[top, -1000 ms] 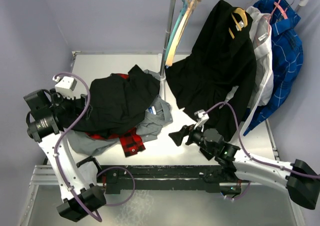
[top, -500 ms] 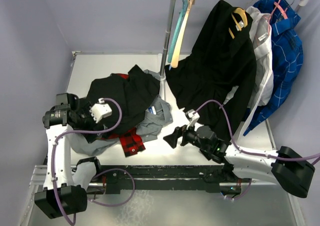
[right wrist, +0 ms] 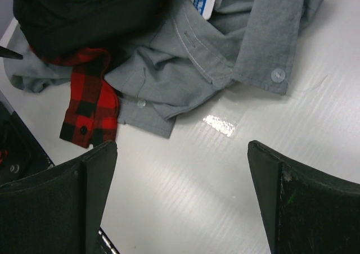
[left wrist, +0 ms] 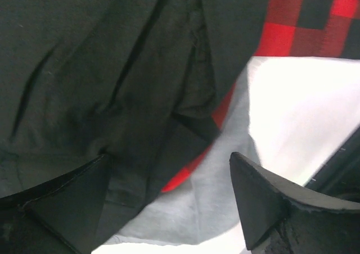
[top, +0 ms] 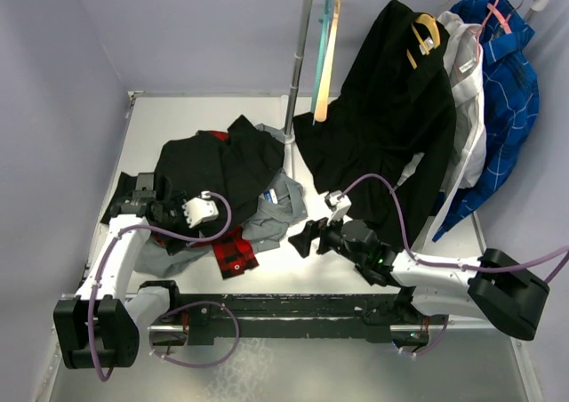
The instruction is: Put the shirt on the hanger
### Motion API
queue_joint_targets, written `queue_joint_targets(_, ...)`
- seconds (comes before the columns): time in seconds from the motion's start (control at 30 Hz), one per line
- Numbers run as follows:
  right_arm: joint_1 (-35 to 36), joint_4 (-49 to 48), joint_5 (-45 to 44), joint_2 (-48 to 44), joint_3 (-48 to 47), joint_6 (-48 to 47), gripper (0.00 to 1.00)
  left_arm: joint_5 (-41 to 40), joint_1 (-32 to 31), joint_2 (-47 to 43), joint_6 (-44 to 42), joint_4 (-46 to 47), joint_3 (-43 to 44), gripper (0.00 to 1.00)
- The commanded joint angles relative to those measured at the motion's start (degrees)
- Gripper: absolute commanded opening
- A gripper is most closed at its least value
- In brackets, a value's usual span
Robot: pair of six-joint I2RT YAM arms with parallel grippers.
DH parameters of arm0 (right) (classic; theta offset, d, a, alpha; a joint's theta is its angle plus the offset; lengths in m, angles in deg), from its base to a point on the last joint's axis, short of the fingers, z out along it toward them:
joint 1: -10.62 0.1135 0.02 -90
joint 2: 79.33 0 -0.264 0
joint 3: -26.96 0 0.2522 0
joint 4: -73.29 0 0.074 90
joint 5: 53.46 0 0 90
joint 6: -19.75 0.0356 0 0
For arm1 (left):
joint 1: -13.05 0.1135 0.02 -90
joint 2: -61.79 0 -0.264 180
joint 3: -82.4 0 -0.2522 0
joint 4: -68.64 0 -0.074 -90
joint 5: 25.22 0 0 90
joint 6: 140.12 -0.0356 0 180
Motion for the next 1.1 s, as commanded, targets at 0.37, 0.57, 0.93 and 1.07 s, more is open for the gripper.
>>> queue_joint_targets(0.37, 0.75, -20.36, 3.52, 10.79, -7.62, -19.15, 0.97, 0.14, -1.48, 1.68, 0.42, 16.88, -1.01, 0.52)
queue_joint_targets(0.57, 4.34, -36.47, -1.95, 20.83, -6.53, -39.25, 0.93, -1.10, -1.57, 3.04, -0.48, 16.20, -0.02, 0.20)
queue_joint_targets(0.93, 5.62, -57.68, -0.33, 41.96, -15.30, -63.54, 0.72, -3.38, -1.64, 4.90, -0.52, 12.89, 5.45, 0.03)
queue_joint_targets(1.07, 6.98, -60.47, -1.36, 46.44, -19.57, -67.89, 0.65, -3.30, -1.67, 4.97, -0.82, 11.28, 6.94, 0.05)
